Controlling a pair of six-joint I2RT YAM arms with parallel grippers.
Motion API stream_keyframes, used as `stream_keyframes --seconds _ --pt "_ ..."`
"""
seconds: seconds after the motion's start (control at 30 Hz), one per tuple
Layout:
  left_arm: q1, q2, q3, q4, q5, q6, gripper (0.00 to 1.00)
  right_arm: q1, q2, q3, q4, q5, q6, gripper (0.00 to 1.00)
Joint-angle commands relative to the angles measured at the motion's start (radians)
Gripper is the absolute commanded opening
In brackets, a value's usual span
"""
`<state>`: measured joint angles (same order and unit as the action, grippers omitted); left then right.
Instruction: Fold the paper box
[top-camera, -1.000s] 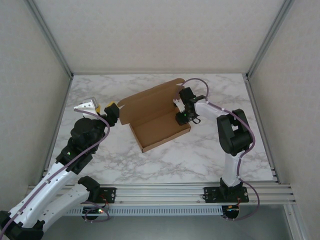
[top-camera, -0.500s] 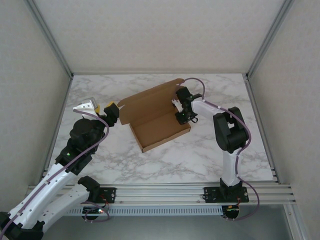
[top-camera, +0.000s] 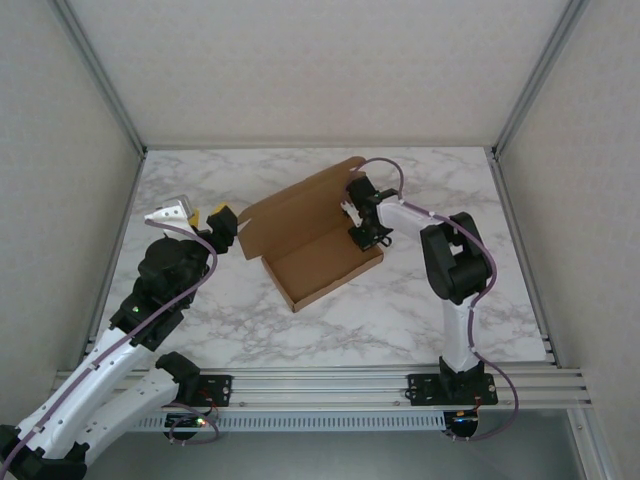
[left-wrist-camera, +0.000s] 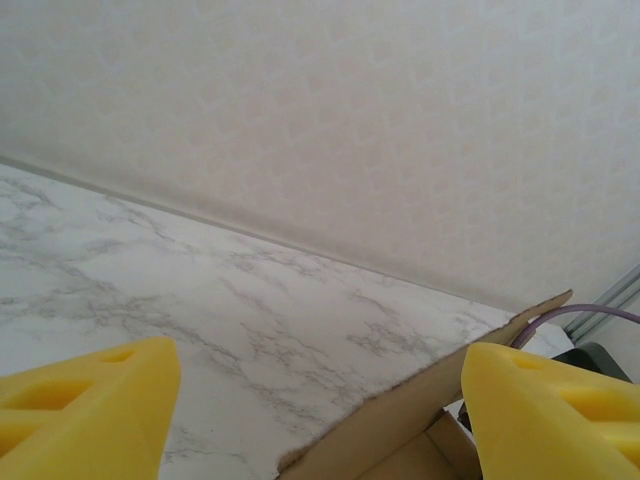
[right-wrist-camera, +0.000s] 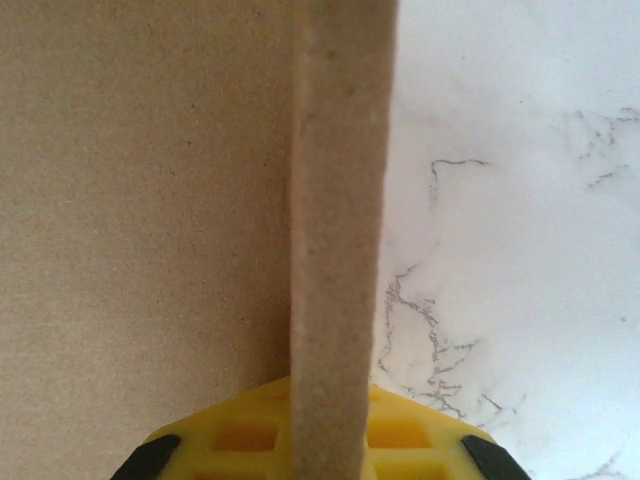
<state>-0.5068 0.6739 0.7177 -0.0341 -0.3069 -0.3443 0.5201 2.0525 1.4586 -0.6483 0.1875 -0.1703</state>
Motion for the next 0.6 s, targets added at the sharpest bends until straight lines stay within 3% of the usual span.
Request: stream_keyframes --seconds 0.0,0.2,0.43,0.57 --pt "0.011 -0.013 -0.012 0.021 0.009 -0.012 0.74 0.042 0.032 0.009 -0.034 0.175 -0.013 0.05" --pt "0.011 -0.013 -0.015 0.018 0.009 -0.013 0.74 0.047 0.041 -0.017 -0.02 0.234 0.024 0.07" --pt "0.012 -0.007 -0.021 0.026 0.012 -0.013 0.75 -0.005 -0.089 -0.091 0.026 0.098 0.194 0.12" --pt "0.011 -0.009 -0.03 0.032 0.035 -0.025 0.79 -0.012 -0.151 -0.169 0.014 0.012 0.288 0.23"
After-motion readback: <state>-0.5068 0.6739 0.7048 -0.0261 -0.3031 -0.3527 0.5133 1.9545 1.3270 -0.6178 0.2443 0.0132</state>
